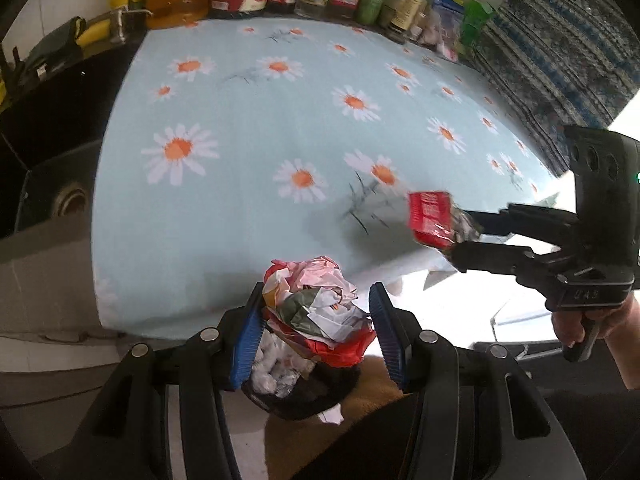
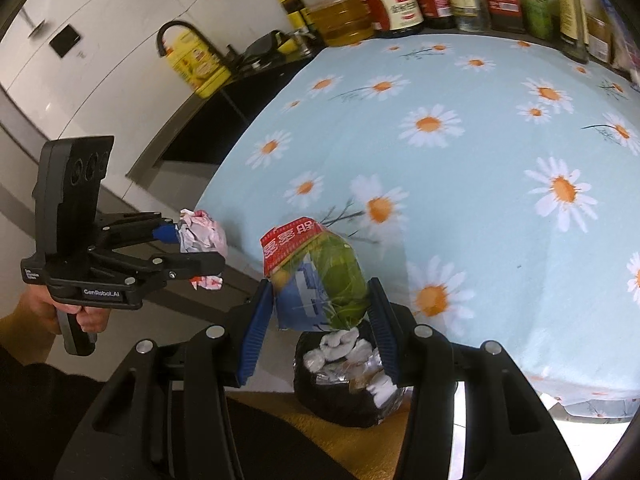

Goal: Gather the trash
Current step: 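Carry the wrapper and snack packet down over the trash bin with both tools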

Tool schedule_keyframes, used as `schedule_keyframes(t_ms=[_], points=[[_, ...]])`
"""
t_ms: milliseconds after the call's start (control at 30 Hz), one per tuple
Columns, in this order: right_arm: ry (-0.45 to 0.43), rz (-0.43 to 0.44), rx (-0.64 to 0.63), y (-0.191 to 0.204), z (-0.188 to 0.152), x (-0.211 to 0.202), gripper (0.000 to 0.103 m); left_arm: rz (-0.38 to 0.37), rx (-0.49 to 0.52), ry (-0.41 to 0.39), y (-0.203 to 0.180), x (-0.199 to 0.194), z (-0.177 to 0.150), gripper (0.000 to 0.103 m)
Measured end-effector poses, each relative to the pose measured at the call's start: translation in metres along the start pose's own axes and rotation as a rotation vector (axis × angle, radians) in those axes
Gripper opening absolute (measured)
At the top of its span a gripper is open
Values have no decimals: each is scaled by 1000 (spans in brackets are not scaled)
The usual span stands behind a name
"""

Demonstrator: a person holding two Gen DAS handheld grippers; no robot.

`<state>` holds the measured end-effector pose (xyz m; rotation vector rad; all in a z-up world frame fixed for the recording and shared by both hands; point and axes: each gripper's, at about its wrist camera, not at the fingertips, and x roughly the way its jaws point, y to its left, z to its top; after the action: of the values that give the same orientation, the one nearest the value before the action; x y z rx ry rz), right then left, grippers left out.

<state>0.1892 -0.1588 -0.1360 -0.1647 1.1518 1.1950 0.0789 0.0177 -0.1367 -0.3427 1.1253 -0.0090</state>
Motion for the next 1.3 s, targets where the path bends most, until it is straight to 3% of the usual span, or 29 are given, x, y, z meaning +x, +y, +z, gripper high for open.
schedule_keyframes(t_ms=[533, 1033, 1300], points=[[130, -14, -28, 19, -48, 31, 49, -46, -5, 167, -4, 36, -51, 50], [277, -37, 158, -24, -104, 101, 49, -24, -31, 350, 17, 114, -94, 50], [318, -60, 197, -35, -117, 125, 49, -41, -26, 380, 11, 129, -103, 50]])
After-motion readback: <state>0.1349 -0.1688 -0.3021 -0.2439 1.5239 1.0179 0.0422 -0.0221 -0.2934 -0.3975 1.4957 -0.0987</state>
